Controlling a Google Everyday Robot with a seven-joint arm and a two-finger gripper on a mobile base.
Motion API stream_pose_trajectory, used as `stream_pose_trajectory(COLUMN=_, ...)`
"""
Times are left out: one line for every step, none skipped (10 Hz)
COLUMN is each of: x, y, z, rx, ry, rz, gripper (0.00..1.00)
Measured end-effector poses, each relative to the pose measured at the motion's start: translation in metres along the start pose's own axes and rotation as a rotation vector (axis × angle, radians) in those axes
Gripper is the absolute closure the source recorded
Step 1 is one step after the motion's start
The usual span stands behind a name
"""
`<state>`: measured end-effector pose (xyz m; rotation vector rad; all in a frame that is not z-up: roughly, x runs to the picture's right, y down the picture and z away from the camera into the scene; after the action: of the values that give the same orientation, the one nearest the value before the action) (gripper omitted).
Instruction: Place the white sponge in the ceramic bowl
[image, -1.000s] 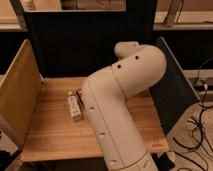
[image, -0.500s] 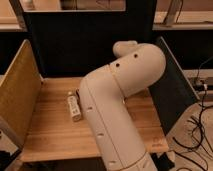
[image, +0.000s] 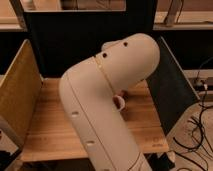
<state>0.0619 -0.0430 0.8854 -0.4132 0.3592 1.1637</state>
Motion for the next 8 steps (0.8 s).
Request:
stream_pose_trajectory(x=0.009, y=0.007, z=0.001, rx=-0.004, ry=0.014, rz=-0.001, gripper=0.38)
stream_pose_trajectory(x=0.021, y=0.014, z=0.003, rx=-0.009, ry=0.031, rz=0.012, gripper=0.38)
stream_pose_trajectory(x=0.035, y=0.019, z=0.007, rx=-0.015, ry=0.048, rz=0.051, gripper=0.38)
stream_pose_trajectory(x=0.044, y=0.022, z=0.010, rx=-0.026, ry=0.054, rz=0.114, gripper=0.38)
stream_pose_trajectory(x=0.050, y=0.020, z=0.012, rx=-0.026, ry=0.033, rz=0.221, gripper=0.38)
stream_pose_trajectory(x=0.051, y=0.015, z=0.013, rx=-0.023, ry=-0.004, rz=0.325, gripper=0.38)
stream_pose_trajectory(x=0.051, y=0.011, z=0.013, rx=-0.020, ry=-0.033, rz=0.397, gripper=0.38)
stream_pose_trajectory(x=0.050, y=0.010, z=0.013, rx=-0.019, ry=-0.051, rz=0.437, gripper=0.38)
